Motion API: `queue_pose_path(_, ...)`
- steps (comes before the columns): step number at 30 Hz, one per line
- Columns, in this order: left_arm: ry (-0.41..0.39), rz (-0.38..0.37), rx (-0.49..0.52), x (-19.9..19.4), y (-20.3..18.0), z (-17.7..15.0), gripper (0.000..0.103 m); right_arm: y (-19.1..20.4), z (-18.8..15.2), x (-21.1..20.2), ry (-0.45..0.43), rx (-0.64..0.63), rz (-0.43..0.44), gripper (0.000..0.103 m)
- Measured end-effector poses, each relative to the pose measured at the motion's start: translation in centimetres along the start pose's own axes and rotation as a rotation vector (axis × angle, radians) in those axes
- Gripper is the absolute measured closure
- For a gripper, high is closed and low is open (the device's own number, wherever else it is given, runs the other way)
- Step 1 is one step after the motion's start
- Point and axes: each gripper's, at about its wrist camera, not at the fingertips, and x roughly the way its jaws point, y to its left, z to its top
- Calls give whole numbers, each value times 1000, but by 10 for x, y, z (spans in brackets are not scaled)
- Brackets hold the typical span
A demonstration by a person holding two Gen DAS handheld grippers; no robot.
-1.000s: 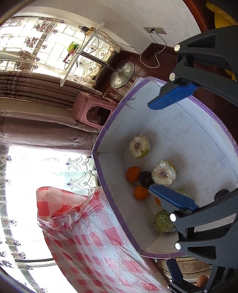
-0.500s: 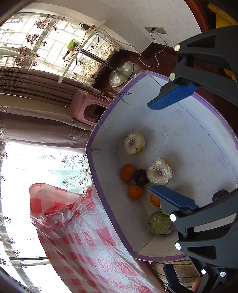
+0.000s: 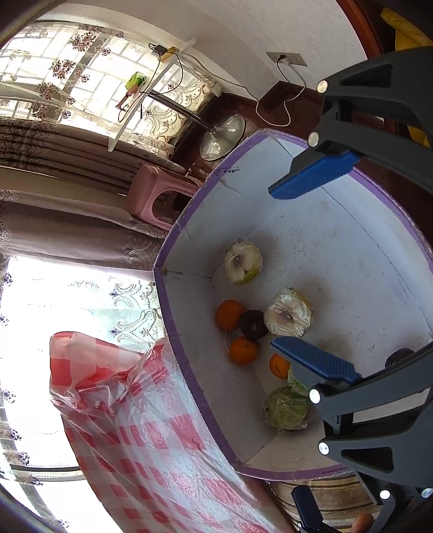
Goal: Organize fruits
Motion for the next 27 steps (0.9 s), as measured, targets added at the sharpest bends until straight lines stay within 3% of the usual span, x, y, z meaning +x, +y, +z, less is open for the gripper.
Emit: queue_pose_path(27, -4, -12, 6, 0, -3, -1, 5, -3, 1, 0, 5, 10, 21, 19)
